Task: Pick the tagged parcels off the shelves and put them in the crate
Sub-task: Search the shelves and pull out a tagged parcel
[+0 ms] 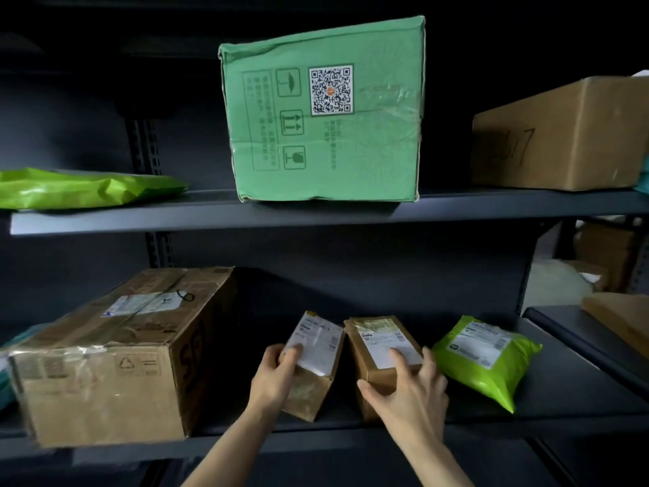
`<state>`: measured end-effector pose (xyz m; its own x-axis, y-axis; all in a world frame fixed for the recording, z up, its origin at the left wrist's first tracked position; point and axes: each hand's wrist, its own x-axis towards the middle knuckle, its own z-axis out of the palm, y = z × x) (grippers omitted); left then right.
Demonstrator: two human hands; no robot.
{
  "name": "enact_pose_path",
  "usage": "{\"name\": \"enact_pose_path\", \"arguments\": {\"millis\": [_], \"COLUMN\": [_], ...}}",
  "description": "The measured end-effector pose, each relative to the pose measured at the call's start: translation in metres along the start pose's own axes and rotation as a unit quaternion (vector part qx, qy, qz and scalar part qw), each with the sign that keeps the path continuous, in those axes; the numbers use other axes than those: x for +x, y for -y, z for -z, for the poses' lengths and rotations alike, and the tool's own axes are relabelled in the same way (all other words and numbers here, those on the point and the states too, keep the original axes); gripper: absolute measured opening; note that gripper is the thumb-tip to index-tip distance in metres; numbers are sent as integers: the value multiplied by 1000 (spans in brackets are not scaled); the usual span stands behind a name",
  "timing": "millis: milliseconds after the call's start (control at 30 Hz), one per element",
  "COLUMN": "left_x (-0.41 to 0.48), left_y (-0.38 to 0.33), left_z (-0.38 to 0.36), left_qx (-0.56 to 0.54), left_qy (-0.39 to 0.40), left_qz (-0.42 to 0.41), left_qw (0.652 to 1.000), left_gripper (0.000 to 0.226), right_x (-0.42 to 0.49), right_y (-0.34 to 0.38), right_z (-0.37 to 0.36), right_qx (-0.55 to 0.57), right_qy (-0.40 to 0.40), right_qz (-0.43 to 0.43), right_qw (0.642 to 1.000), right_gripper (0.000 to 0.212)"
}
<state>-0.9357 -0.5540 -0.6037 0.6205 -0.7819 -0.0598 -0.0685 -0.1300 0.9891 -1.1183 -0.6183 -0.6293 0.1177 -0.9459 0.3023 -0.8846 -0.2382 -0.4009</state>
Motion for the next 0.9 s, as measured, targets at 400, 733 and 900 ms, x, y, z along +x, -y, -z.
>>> {"name": "enact_pose_path", "arguments": {"millis": [400, 733, 900], "left_x": [-1, -45, -29], "left_y": [7, -25, -16], "left_z": [-6, -95, -114], "left_qx": [86, 547, 599], "left_qy": [-33, 36, 82], "left_qz": [-55, -432, -420], "left_qw": [994, 716, 677], "left_gripper": [53, 63, 73], "right_x": [-2, 64, 73], "right_y": [6, -131, -169], "right_z": [0, 20, 14], "right_qx": [-7, -64, 14], "right_qy": [13, 11, 48], "right_qz": [14, -73, 53], "right_qw": [1000, 995, 997], "right_gripper": [82, 66, 57]}}
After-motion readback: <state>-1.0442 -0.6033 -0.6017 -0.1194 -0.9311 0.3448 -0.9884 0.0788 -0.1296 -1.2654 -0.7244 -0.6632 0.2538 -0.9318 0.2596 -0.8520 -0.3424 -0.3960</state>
